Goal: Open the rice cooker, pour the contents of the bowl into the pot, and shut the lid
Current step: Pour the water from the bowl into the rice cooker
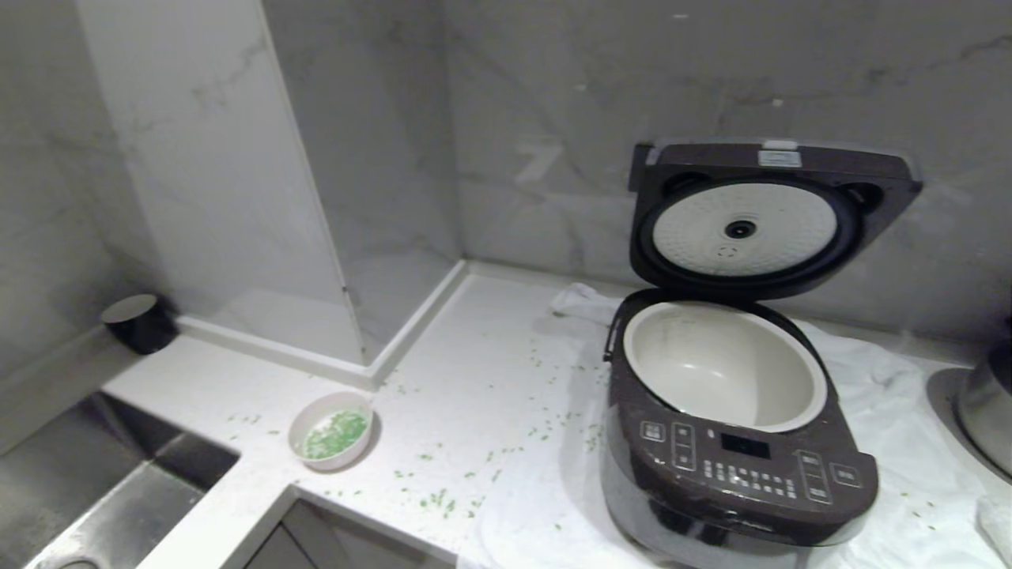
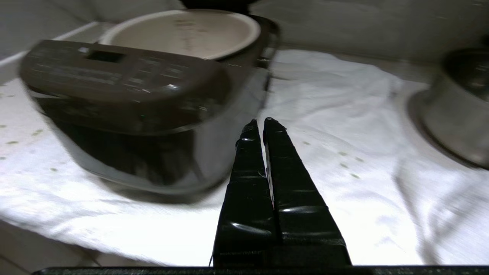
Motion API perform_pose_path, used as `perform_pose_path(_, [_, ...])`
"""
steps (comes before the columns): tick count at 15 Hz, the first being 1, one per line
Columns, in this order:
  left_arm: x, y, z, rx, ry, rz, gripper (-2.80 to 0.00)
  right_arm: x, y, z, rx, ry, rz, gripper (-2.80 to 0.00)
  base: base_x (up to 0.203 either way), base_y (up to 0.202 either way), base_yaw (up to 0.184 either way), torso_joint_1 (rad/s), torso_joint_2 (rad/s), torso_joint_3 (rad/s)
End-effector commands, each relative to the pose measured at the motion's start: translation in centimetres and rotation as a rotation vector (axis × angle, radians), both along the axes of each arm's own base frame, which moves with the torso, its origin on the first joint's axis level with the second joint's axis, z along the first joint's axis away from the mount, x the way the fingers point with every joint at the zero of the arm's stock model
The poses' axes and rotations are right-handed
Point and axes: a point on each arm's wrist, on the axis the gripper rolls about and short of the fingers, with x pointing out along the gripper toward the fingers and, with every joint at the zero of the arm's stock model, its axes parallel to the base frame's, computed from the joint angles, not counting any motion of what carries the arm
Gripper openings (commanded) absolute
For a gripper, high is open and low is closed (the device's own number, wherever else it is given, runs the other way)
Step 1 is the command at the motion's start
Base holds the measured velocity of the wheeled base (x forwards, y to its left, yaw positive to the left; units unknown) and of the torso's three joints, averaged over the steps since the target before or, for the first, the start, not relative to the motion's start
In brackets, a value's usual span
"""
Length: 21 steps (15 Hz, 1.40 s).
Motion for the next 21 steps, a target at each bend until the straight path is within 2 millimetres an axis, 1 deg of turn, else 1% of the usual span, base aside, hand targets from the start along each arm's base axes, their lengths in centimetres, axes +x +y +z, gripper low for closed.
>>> perform_pose_path(1, [0.0, 0.0, 0.01, 0.0, 0.0, 0.0, -2.8, 0.01, 0.0, -0.02, 0.0, 0.001, 0.0, -2.8, 0.005, 0.009, -0.177, 0.003, 0.0, 0.003])
perform_pose_path(6, [0.01, 0.0, 0.01, 0.0, -0.002, 0.002, -2.8, 0.0, 0.0, 0.0, 0.001, 0.0, 0.0, -2.8, 0.002, 0.008, -0.173, 0.001, 0.0, 0.003])
perform_pose_path(8, [0.0, 0.0, 0.01, 0.0, -0.004, 0.002, -2.8, 0.01, 0.0, -0.04, 0.001, 0.002, 0.001, -2.8, 0.001, 0.003, -0.107, 0.004, 0.0, -0.001])
perform_pose_path(21, [0.01, 0.03, 0.01, -0.028, -0.006, 0.012, -2.8, 0.01, 0.0, -0.04, 0.001, 0.001, 0.002, -2.8, 0.0, 0.0, 0.0, 0.0, 0.0, 0.0])
